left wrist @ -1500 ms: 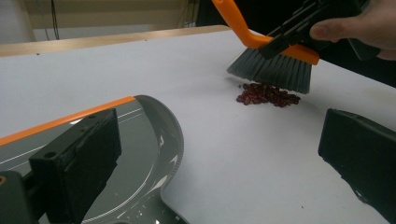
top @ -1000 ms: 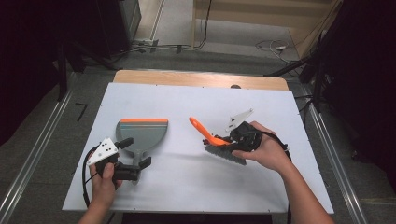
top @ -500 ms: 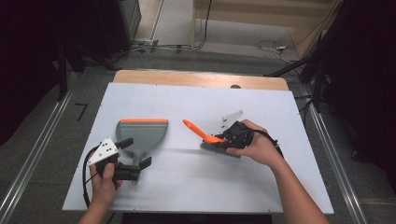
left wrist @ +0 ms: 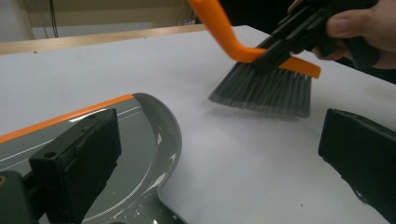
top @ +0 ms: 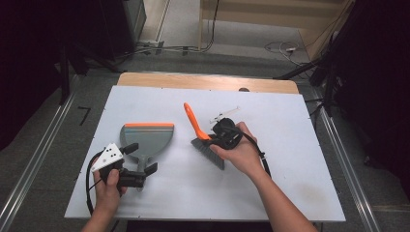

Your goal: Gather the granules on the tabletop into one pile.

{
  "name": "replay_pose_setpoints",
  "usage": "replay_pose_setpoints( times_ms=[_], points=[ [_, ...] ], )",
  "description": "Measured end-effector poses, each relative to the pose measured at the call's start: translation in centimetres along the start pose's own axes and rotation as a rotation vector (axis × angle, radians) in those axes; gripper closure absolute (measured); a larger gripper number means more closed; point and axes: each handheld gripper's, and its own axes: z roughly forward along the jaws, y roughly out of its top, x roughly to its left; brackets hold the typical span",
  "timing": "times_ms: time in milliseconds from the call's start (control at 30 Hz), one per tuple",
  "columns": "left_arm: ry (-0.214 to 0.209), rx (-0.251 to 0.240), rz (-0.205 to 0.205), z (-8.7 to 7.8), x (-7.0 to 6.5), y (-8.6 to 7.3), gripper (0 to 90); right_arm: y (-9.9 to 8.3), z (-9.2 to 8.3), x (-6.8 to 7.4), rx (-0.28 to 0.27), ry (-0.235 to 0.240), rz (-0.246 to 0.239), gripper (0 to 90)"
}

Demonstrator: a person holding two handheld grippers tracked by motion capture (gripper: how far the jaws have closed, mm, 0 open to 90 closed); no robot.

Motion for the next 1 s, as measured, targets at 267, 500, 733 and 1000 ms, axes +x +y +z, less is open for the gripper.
replay_pose_setpoints(
  times_ms=[267,500,733,1000],
  points=[
    [0.002,-0.003,-0.009,-0.2,0.4,-0.1,0.0,0.0,0.5,-2.3,0.009,-0.095,0.223,68.9],
    [0.0,0.003,-0.004,0.0,0.1,0.0,0.0,-1.2,-0.7,-3.6,-0.001,-0.135,0.293,68.9],
    [0.0,0.007,-0.003,0.1,0.1,-0.1,0.0,-2.2,-1.4,-4.2,-0.016,-0.148,0.323,68.9],
    [-0.001,0.006,-0.001,0.0,0.2,-0.1,0.0,-2.7,-1.9,-4.4,-0.033,-0.146,0.322,68.9]
  ],
)
